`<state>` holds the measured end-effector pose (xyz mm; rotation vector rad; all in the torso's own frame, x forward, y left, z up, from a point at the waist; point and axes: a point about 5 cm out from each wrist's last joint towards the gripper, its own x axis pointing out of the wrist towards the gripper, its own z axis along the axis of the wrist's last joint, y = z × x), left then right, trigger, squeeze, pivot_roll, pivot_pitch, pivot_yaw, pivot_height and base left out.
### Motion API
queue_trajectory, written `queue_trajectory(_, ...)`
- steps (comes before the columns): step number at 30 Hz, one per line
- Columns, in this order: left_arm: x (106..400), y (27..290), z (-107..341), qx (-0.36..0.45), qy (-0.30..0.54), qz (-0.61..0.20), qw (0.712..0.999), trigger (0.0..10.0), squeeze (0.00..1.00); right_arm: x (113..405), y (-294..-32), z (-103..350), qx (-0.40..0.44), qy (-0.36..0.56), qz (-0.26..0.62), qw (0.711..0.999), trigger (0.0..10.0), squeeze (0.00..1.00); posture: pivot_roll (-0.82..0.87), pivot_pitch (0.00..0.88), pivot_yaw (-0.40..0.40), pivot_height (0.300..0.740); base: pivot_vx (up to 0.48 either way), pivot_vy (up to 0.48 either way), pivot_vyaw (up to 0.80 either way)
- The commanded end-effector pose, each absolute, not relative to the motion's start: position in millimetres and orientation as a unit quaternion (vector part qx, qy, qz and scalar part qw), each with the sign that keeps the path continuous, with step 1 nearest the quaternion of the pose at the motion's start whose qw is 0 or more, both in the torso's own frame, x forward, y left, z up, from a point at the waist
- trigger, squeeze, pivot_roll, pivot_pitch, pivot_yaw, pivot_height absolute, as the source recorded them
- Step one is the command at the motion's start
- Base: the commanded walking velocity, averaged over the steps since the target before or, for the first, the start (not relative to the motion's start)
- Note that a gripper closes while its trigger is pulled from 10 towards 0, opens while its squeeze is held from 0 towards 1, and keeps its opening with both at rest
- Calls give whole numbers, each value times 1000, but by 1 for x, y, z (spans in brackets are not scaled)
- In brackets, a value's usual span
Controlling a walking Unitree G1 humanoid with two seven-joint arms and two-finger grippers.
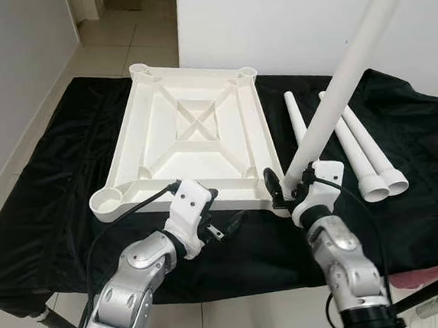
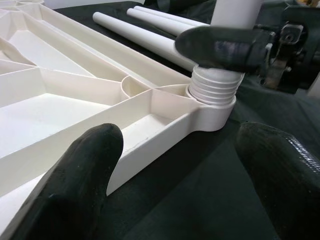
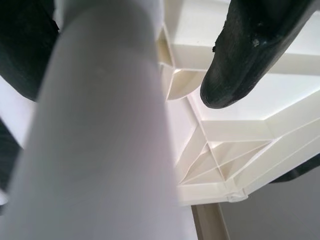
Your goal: Building children table
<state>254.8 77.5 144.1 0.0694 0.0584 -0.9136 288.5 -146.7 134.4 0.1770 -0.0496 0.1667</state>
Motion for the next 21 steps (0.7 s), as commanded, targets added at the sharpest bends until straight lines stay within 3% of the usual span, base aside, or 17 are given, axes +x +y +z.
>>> queue_trajectory(1,253,75,148,38,23,-444,895,10000,0,289,-146,132,91,-22,88,992,10000,0,40,12,-88,740,0,0,0)
queue_trajectory(3,255,77,149,40,22,-440,897,10000,0,297,-160,132,39,-26,162,986,10000,0,42,15,-83,740,0,0,0)
queue_trajectory(7,256,77,150,40,21,-437,898,10000,0,307,-174,131,14,-18,219,975,10000,0,42,16,-81,740,0,0,0)
queue_trajectory(13,258,76,151,40,19,-437,898,10000,0,324,-183,131,-37,-11,281,959,10000,0,46,16,-79,740,0,0,0)
queue_trajectory(19,257,77,151,37,20,-432,901,10000,0,328,-186,127,-38,2,307,951,10000,0,51,18,-84,740,0,0,0)
queue_trajectory(20,257,77,151,37,19,-431,901,10000,0,329,-188,127,-39,0,308,951,8314,0,52,17,-85,740,0,0,0)
queue_trajectory(21,257,77,151,36,19,-431,902,10000,0,329,-188,128,-39,-3,308,951,7725,0,52,17,-85,740,0,0,0)
